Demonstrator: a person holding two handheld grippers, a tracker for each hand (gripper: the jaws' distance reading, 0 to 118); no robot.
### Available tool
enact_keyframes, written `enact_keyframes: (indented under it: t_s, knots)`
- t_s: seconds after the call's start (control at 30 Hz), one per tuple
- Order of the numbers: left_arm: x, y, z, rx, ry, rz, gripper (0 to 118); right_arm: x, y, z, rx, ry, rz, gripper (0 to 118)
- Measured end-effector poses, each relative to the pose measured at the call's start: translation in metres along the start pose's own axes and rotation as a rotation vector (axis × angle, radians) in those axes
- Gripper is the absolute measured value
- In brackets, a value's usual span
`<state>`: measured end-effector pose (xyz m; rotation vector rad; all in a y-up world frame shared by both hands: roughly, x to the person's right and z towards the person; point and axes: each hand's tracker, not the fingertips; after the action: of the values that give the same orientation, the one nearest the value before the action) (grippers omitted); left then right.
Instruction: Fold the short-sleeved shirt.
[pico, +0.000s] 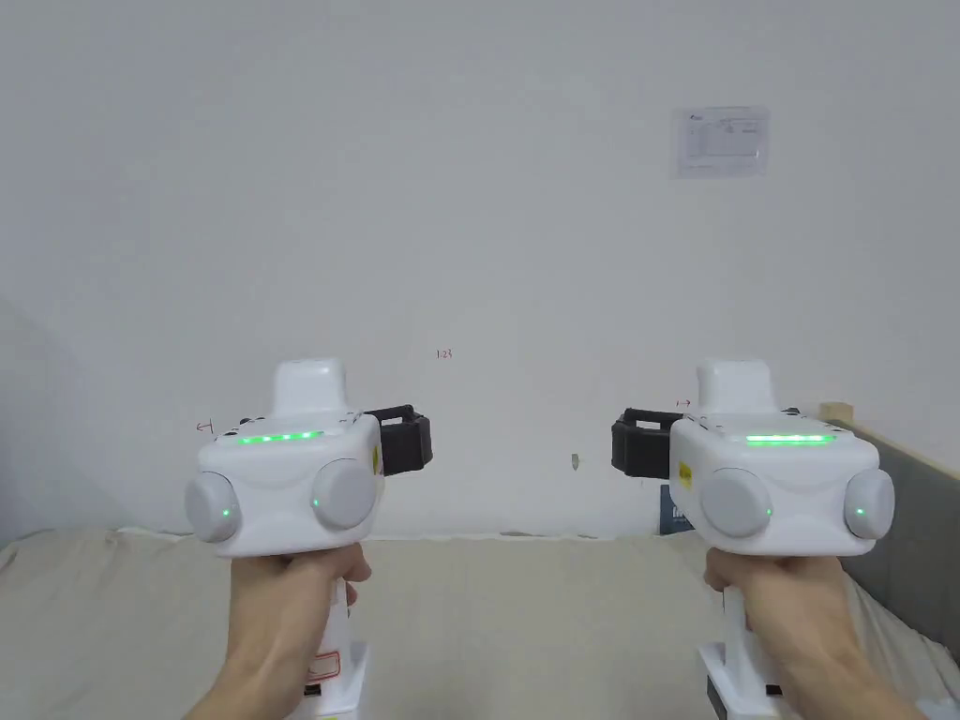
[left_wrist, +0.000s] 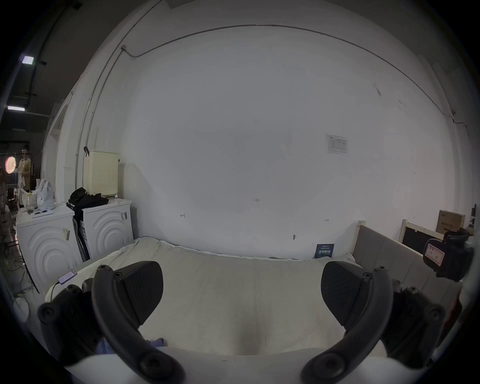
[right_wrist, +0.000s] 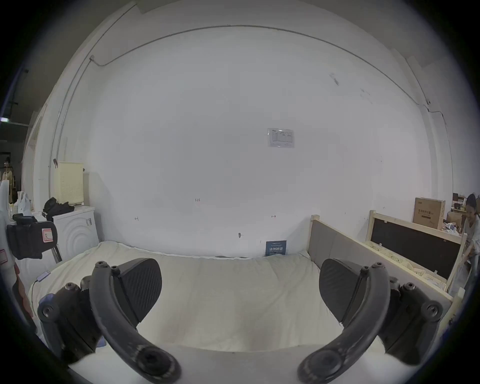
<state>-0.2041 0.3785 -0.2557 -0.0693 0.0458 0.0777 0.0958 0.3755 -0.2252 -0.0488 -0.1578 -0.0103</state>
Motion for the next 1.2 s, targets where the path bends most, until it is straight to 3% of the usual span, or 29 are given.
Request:
enact_keyframes:
  t_s: [0.2, 0.23, 0.27, 0.3, 0.33, 0.37, 0.43, 0.5, 0.73, 0.9, 1.03, 1.2]
  knots:
    - [-0.002, 0.0, -0.002, -0.021, -0.004, -0.002, 118, 0.001, 0.001, -0.002, -0.016, -0.003, -0.01, 118]
    - [-0.003, -0.001, -0.001, -0.019, -0.008, 0.003, 113, 0.001, 0.001, -0.002, -0.025, -0.001, -0.016, 118]
    - [-0.004, -0.002, 0.001, -0.007, -0.014, 0.007, 100, 0.001, 0.001, -0.001, -0.025, 0.004, -0.019, 105]
    - [-0.005, -0.003, 0.0, -0.006, -0.048, -0.006, 68, 0.0, 0.0, -0.001, -0.014, 0.009, -0.02, 66]
    - [-0.005, -0.003, -0.002, -0.027, -0.061, -0.012, 0, 0.0, -0.001, -0.004, -0.027, -0.013, -0.004, 1]
    - [-0.006, -0.005, -0.001, 0.011, 0.006, -0.004, 0, -0.006, -0.01, -0.002, -0.041, -0.029, -0.003, 0]
    - [-0.007, -0.012, -0.003, -0.042, -0.065, 0.01, 0, -0.008, -0.02, -0.002, -0.069, 0.062, -0.037, 0]
    - [-0.006, -0.018, -0.007, -0.041, -0.045, 0.004, 0, -0.009, -0.026, -0.003, -0.063, 0.02, -0.006, 0]
    - [-0.05, -0.049, -0.026, -0.163, -0.023, 0.006, 0, -0.012, -0.056, -0.011, -0.132, 0.065, -0.002, 0]
    - [-0.129, -0.116, -0.025, -0.362, 0.071, 0.009, 0, -0.028, -0.13, -0.015, -0.298, 0.168, 0.001, 0]
    - [-0.211, -0.175, -0.013, -0.556, 0.212, -0.117, 0, -0.044, -0.199, -0.018, -0.453, 0.247, 0.019, 0]
    - [-0.301, -0.238, -0.006, -0.784, 0.322, -0.015, 0, -0.062, -0.258, -0.007, -0.566, 0.304, 0.004, 0]
